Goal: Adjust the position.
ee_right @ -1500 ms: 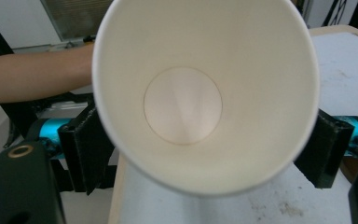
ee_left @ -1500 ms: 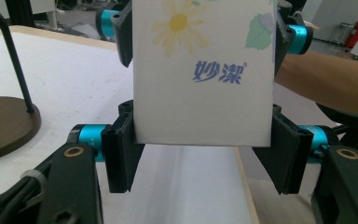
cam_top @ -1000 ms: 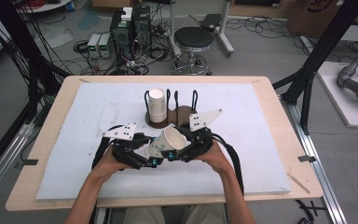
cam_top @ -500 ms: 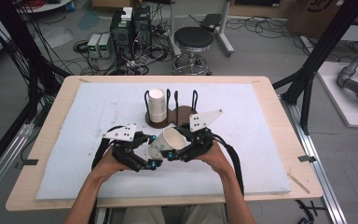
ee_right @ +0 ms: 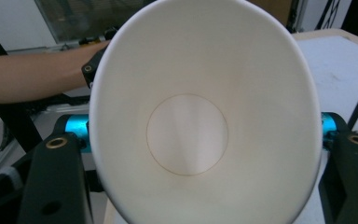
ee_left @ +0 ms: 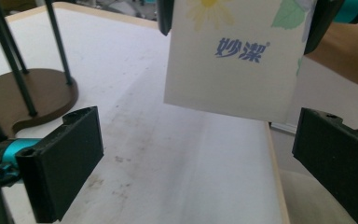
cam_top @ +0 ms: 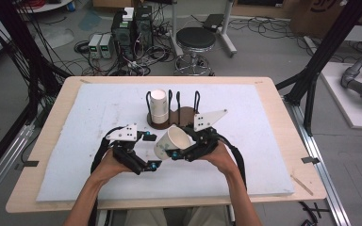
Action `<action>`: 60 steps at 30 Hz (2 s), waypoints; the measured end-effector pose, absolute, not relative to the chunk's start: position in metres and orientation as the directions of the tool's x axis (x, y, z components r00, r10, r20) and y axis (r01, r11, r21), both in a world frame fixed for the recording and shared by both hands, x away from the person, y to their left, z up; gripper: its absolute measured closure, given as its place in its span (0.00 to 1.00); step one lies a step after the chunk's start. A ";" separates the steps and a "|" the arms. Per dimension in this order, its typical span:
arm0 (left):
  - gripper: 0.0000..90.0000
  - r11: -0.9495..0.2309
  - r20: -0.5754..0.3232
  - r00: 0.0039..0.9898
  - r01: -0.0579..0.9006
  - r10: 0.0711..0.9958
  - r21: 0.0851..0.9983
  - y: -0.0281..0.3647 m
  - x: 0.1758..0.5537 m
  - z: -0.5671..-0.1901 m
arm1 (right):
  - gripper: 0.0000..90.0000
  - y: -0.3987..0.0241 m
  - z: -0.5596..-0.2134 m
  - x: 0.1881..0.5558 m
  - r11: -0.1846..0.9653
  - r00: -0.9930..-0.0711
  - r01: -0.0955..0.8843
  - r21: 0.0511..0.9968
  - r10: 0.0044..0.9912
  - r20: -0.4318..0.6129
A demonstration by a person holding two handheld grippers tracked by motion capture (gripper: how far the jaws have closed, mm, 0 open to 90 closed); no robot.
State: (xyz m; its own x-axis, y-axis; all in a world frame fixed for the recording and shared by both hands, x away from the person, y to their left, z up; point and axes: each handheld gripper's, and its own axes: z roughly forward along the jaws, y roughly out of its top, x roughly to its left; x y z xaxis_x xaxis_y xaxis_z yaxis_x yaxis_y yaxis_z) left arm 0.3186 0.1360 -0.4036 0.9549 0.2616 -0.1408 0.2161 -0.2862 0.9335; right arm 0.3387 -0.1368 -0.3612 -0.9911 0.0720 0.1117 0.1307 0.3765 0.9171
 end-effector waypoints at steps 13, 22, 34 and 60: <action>0.02 -0.262 -0.111 0.889 0.247 0.445 0.933 0.158 0.316 -0.412 | 0.34 -0.140 -0.361 0.342 0.464 -0.978 0.178 0.868 0.178 0.106; 0.02 -0.235 -0.097 0.817 0.274 0.569 0.932 0.181 0.309 -0.422 | 0.34 -0.140 -0.362 0.345 0.514 -0.963 0.207 0.833 0.256 0.081; 0.02 -0.190 -0.093 0.689 0.324 0.719 0.927 0.217 0.298 -0.441 | 0.34 -0.132 -0.365 0.352 0.593 -0.943 0.243 0.767 0.330 0.044; 0.02 -0.109 -0.107 0.577 0.327 0.810 0.939 0.236 0.290 -0.459 | 0.35 -0.120 -0.366 0.355 0.723 -0.912 0.295 0.625 0.407 -0.040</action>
